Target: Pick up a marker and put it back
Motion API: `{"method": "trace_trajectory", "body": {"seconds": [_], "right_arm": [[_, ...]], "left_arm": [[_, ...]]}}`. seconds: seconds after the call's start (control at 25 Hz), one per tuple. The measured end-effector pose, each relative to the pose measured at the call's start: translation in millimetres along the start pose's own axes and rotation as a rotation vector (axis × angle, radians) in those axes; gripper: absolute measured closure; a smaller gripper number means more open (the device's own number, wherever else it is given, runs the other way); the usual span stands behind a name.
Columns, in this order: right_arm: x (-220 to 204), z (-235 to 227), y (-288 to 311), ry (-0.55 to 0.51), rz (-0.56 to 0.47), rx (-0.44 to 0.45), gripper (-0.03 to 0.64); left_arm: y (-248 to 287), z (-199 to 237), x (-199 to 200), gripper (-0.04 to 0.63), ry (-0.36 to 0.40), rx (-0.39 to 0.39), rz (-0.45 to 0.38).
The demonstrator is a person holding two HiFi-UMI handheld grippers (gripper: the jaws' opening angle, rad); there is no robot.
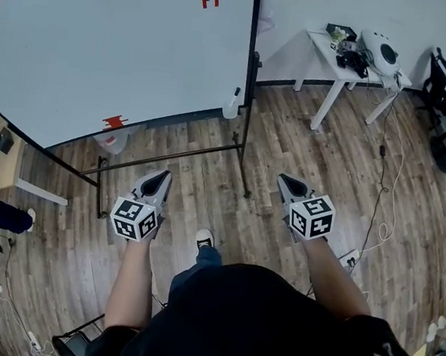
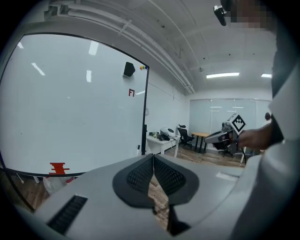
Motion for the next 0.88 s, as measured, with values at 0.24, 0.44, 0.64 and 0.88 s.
{"method": "trace_trajectory", "body": {"seconds": [0.24, 0.44, 0.64, 0.88], "right_arm": [[7.2, -6.0, 37.8, 0.008, 0.011, -0.010, 0.620], [12.4, -10.3, 71.4, 0.011, 0.018, -0.023, 0.620], [21.0, -20.2, 105.6, 0.019, 0.023, -0.049, 0.620], [31.4, -27.8, 140.7, 0.027, 0.028, -0.069, 0.620]], "left_arm": [[19.4, 35.4, -0.4, 0.581, -0.012, -0.003, 0.008], [41.3, 65.4, -3.6, 0.581, -0.017, -0.018, 0.017], [70.1, 94.7, -1.6, 0.581, -0.015, -0.048, 0.025], [100.0, 129.7, 5.0, 0.581, -0.011, -0.078, 0.026]]}}
Point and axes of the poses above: the fingertips, and each gripper's own axes: y forward along the fingers, z to its left, x out of its top, the point moved 7 cm from there along -y, backward along the fingers, and after that the axes turned 6 degrees about -z, right-handed, at the moved point
